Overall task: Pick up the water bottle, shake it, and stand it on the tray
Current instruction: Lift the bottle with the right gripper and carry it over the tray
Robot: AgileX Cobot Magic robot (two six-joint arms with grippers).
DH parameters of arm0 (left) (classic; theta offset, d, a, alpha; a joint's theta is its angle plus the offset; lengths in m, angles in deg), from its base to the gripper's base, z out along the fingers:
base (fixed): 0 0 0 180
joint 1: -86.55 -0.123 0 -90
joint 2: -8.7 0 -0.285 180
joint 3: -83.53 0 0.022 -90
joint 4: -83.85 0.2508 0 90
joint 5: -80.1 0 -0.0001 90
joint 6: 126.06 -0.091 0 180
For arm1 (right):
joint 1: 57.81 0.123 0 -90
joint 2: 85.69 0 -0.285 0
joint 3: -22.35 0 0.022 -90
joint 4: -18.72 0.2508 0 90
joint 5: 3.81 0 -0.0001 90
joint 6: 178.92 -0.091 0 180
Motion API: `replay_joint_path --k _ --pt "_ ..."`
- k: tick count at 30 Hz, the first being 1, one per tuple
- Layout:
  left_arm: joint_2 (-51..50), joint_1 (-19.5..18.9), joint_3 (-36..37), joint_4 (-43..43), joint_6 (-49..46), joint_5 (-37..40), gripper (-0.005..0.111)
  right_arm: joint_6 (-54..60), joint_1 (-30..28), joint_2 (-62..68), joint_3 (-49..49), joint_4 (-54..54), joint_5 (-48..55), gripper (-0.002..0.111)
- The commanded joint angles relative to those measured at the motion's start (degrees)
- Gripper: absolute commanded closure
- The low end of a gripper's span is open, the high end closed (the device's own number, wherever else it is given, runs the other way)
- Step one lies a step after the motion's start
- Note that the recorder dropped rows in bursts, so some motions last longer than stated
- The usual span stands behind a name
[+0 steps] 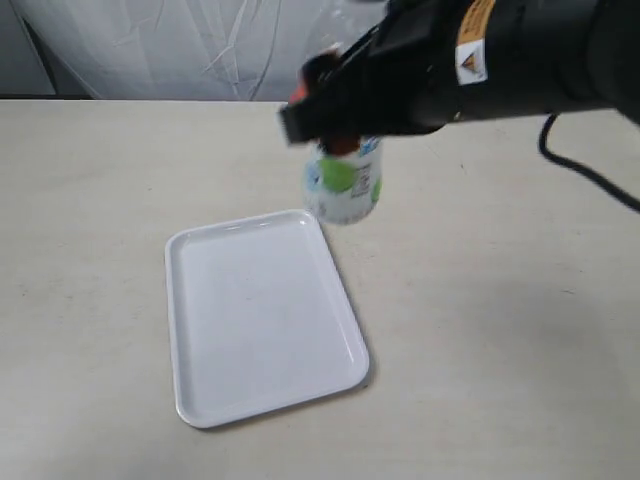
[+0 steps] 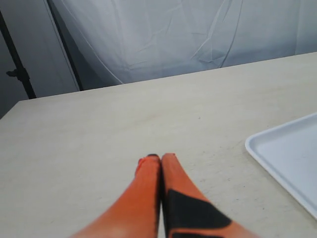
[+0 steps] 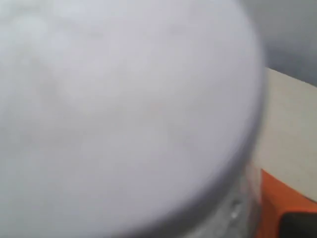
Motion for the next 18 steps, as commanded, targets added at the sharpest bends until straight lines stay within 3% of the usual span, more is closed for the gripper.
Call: replay_joint_path --k 1,3,4,7,8,12,18 --pt "0.3 0.0 0.2 0.7 0.1 -0.8 0.106 7.2 1.0 0.9 -0.3 1.1 -4.5 0.109" --pt "0.3 0.0 0.2 0.7 0.1 -0.8 0.106 -15.3 -2.4 2.2 -0.3 -8.3 -2.3 0.109" --pt "0.3 0.0 0.2 0.8 0.1 -0.8 0.106 -16.6 -2.2 2.5 -0.3 -8.2 -2.2 0.109" --pt "0.3 0.0 0.2 0.9 0.0 -0.8 0.106 9.8 1.7 2.8 -0.3 1.4 -5.6 0.109" --pt "0.3 0.0 0.2 1.0 0.0 -0.8 0.106 13.5 2.1 3.0 -0.3 2.8 -6.9 0.109" --pt "0.3 0.0 0.2 1.1 0.0 -0.8 0.106 -2.1 -4.4 6.4 0.0 -1.0 -15.9 0.109" --pt "0.3 0.0 0.2 1.1 0.0 -0.8 0.106 -1.9 -5.0 11.7 6.1 -0.8 -40.7 0.109"
